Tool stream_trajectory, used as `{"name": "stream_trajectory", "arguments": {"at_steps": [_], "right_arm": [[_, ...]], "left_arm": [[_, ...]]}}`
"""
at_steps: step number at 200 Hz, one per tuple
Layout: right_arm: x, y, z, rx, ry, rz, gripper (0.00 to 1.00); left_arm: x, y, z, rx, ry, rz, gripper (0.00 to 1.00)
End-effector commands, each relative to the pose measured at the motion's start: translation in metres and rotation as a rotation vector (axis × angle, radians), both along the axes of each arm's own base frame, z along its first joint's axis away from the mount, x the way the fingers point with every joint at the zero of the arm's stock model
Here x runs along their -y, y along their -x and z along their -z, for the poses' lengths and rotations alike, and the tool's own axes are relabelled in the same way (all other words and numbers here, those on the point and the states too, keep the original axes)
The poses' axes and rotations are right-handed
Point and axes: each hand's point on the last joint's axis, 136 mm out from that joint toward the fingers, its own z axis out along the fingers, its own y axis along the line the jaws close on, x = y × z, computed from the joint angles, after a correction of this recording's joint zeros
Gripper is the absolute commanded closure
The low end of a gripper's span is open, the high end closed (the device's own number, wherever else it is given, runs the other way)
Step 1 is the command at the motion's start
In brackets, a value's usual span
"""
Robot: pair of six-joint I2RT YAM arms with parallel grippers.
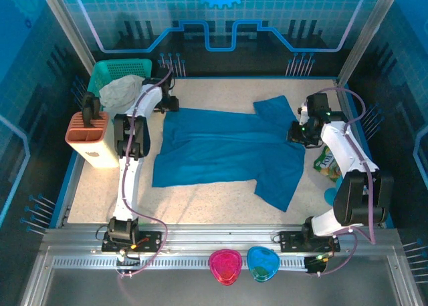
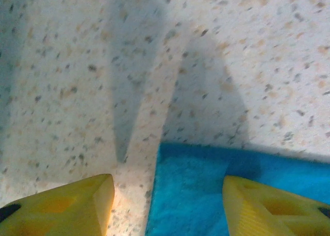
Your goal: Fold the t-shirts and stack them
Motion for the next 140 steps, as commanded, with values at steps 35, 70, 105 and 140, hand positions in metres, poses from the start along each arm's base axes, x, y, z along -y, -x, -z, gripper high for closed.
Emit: {"name": "stream_trajectory", "arguments": {"at_steps": [35,70,105,140], "right_arm": [[-0.001,0.005,0.001,-0.021,-0.028,-0.012,0.8],[-0.004,-0.002,-0.004,-0.013,-0.045,-0.009,0.81],[-0.006,-0.014,-0.007,0.001,-0.055,-0.013,0.81],[-0.007,-0.047,-0.009,0.015,-0.057,-0.03,0.76]], "left_arm": [[0.016,0.018,0.027,-0.125,0.069,0.131,0.48],[0.022,0.026,0.03,-0.125,0.091,0.135,0.64],[0.019,0.037,0.022,-0.117,0.089,0.106,0.98],[0.019,0.04,-0.017,-0.02,0.108,0.055,1.0]]}}
